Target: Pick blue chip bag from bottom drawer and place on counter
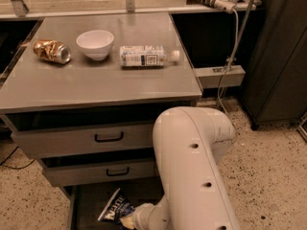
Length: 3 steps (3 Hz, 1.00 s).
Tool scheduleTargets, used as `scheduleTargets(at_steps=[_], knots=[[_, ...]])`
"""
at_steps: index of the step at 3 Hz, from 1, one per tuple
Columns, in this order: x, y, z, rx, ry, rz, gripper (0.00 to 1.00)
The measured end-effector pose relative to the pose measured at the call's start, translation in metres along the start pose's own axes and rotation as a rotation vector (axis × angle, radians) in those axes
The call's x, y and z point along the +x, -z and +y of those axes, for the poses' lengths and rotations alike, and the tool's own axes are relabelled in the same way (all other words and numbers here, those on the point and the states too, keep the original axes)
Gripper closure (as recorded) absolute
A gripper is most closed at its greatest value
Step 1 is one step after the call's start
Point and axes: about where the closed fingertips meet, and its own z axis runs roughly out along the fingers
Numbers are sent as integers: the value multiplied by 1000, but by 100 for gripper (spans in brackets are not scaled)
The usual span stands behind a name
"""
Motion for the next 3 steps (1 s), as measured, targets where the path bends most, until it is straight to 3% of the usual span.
scheduleTargets(at_steps=[1,2,3], knots=[[-19,19,12,34,52,-2,100],[-31,54,20,89,68,22,100],[-46,99,20,171,83,11,100]])
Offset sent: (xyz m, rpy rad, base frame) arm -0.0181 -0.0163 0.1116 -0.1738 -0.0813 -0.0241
